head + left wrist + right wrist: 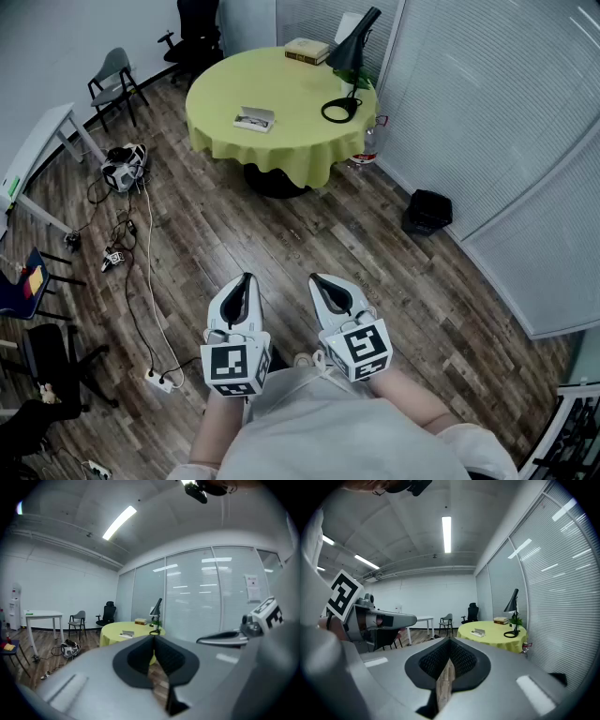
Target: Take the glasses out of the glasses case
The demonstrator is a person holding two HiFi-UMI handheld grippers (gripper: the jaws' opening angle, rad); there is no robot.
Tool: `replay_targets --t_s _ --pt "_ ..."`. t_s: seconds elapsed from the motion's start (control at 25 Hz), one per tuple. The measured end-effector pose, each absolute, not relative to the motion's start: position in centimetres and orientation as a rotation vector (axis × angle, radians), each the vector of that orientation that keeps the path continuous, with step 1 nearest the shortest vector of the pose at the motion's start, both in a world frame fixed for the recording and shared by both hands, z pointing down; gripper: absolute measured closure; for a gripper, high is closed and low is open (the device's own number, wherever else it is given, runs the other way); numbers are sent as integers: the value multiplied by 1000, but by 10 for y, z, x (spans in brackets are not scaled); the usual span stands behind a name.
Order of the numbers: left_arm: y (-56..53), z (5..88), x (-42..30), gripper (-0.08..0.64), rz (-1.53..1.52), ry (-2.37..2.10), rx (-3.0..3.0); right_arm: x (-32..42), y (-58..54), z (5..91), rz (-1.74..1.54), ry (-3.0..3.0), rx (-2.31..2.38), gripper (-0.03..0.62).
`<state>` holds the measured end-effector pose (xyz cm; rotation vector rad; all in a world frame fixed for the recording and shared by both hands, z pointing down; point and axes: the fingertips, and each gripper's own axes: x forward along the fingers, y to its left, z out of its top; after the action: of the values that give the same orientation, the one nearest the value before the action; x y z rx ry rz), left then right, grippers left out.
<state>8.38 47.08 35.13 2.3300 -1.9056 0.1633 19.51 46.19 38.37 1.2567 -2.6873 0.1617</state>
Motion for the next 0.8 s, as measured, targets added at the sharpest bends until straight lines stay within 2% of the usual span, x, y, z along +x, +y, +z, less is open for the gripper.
replay_targets --t_s 0.52,0.8 --pt "457 367 80 552 191 -1886 2287 203 444 392 280 -2701 1318 594" --pt "434 382 53 552 223 -1872 2233 177 423 403 321 -2693 1275 594"
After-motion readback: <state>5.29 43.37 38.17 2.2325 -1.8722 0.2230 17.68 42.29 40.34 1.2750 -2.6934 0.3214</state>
